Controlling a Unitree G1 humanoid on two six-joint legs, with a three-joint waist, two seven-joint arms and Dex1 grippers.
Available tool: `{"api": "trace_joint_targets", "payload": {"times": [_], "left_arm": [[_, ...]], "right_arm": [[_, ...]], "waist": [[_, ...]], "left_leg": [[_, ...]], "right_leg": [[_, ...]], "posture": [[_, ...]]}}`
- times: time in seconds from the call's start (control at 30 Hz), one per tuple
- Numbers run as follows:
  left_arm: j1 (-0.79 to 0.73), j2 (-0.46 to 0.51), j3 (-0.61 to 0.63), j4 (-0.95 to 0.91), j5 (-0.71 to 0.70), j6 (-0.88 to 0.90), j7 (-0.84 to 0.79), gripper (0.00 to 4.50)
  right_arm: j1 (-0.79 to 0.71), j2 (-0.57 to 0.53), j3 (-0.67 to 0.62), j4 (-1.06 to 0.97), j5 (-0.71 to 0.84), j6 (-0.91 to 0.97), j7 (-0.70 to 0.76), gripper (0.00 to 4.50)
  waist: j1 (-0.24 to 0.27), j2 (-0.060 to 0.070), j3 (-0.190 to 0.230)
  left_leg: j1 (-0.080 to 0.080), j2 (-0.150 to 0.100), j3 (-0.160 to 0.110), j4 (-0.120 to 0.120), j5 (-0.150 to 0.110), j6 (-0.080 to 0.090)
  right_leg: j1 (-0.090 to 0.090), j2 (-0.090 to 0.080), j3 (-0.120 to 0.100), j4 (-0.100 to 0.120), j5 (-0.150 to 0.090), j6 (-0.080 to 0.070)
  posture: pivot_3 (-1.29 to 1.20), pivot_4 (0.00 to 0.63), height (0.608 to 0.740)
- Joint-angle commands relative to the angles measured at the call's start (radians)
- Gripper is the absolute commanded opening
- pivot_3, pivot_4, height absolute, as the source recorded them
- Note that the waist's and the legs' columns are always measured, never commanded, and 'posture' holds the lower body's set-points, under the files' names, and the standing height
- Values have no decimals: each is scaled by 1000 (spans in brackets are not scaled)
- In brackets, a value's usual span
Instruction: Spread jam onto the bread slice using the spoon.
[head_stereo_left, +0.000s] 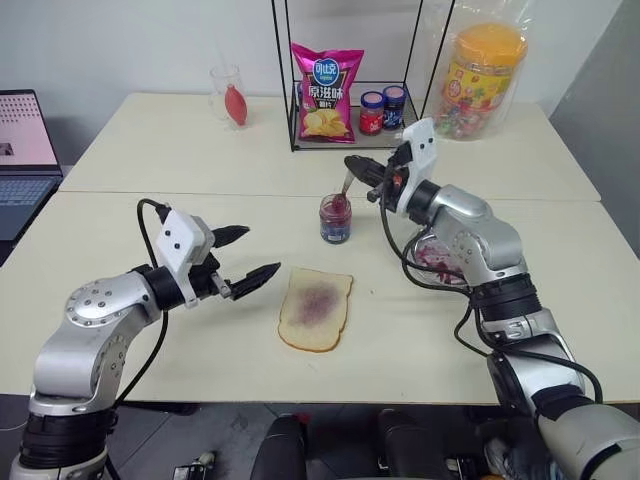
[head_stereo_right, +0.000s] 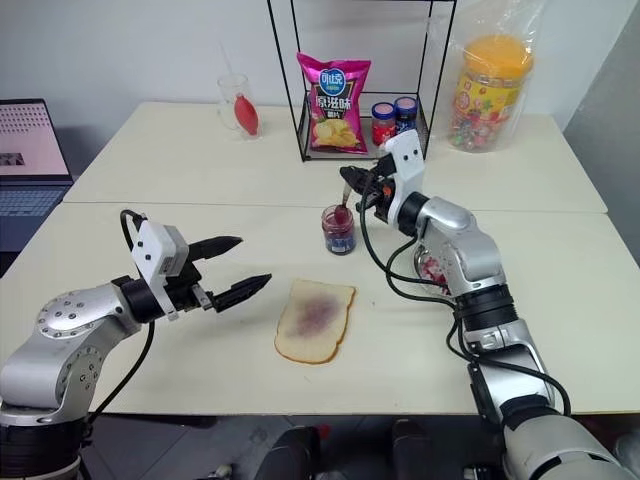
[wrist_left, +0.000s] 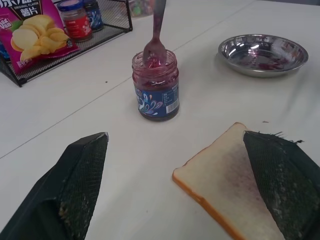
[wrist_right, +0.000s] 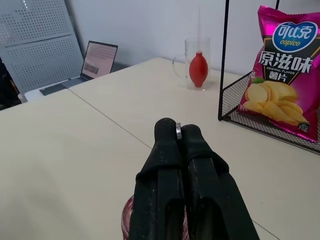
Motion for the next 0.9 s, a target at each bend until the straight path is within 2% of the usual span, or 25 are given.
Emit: {"api": "trace_joint_targets", "payload": {"times": [0.03, 0.37, 0.53, 0.9], "left_arm": [[-25, 7, -7, -11, 3, -17, 7, 4500], [-38, 10, -21, 3, 18, -28, 5, 4500], [-36, 12, -24, 6, 25, -36, -2, 4500], [-55, 6, -39, 23, 30, -49, -2, 4500]], "right_arm": [[-38, 11, 37, 12, -72, -82, 42, 47], [-39, 41, 72, 61, -168, -113, 78, 47], [-34, 59, 54, 52, -154, -30, 82, 47], [-62, 103, -83, 19, -43, 193, 29, 47]], "waist": [[0, 0, 0], [-1, 0, 0], [-1, 0, 0], [-1, 0, 0]], "left_leg": [[0, 0, 0, 0, 0, 0], [0, 0, 0, 0, 0, 0], [0, 0, 0, 0, 0, 0], [0, 0, -1, 0, 0, 0]], "right_leg": [[0, 0, 0, 0, 0, 0], [0, 0, 0, 0, 0, 0], [0, 0, 0, 0, 0, 0], [0, 0, -1, 1, 0, 0]], "posture": [[0, 150, 740], [0, 150, 740], [0, 150, 740], [0, 150, 740]]}}
